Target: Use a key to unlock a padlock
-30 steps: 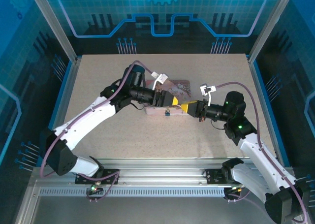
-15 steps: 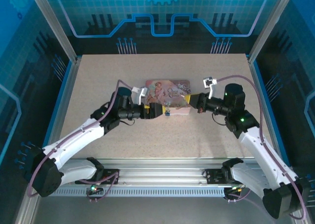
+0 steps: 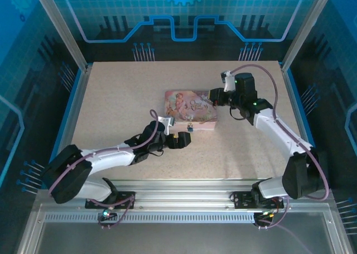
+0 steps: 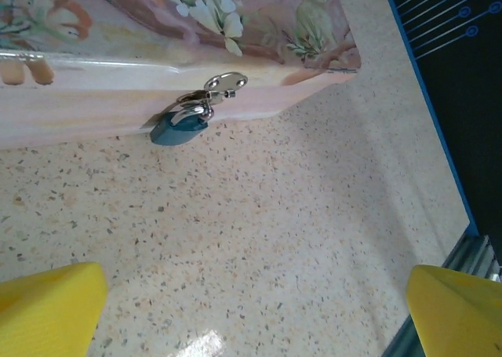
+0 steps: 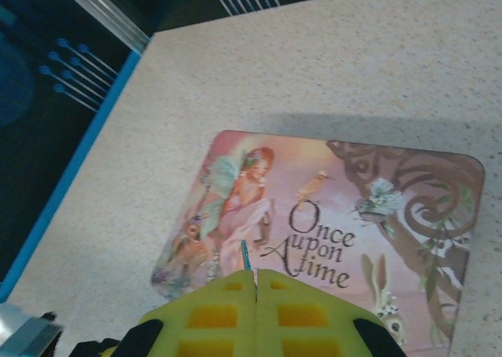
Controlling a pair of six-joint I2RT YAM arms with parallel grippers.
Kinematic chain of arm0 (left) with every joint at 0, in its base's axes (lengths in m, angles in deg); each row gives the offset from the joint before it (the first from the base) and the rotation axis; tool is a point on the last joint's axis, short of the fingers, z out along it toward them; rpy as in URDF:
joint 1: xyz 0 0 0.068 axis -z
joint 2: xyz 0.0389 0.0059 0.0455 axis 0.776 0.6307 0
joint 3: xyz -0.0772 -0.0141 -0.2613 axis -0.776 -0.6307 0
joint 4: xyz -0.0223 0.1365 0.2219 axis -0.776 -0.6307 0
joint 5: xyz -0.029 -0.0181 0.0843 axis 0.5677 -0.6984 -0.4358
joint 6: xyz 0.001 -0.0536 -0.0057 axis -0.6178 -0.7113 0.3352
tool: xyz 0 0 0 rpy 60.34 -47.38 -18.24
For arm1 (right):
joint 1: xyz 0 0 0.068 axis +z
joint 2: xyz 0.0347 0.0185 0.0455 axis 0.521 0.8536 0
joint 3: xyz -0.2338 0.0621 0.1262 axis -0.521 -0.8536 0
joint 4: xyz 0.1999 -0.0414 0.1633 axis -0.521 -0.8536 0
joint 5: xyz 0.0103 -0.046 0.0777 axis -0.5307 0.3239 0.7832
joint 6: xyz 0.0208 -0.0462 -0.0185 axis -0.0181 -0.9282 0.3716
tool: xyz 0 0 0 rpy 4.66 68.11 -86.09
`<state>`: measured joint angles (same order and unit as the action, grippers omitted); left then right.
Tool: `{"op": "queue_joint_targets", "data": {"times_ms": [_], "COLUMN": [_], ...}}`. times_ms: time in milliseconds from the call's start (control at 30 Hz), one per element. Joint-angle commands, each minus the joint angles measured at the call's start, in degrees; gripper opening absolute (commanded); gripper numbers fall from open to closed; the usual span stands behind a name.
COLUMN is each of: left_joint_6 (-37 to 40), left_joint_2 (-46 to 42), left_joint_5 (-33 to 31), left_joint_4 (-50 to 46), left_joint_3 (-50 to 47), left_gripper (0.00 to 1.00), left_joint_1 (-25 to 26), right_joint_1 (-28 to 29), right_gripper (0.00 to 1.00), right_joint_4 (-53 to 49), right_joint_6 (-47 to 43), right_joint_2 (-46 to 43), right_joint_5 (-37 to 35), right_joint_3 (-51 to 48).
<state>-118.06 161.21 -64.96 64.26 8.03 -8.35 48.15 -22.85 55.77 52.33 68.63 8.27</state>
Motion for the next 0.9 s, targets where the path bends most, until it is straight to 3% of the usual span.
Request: {"op": "queue_joint_targets", "data": {"times_ms": [0, 333, 867], "left_joint_6": [-1.1, 0.8, 10.1], "left_joint_2": [6.9, 18.9, 28.3], "left_joint_5": [-3.2, -2.2, -3.0], "left_joint_4": [17.1, 28.8, 34.6], "left_joint_3": [-1.4, 0.6, 4.2], "left_gripper": [0.99, 0.99, 0.99], "left_joint_1": [0.9, 1.0, 1.0], "right_joint_1": [-1.0, -3.8, -4.1], "right_gripper": [0.0, 0.0, 0.0], "right_joint_4": [0.9, 0.2, 0.3], "right_joint_6": [-1.7, -2.8, -2.1], "right_joint_2": [6.0, 18.7, 32.9], "right_joint_5": [-3.3, -3.2, -1.7], "right_joint_3": [6.1, 16.3, 26.6]}}
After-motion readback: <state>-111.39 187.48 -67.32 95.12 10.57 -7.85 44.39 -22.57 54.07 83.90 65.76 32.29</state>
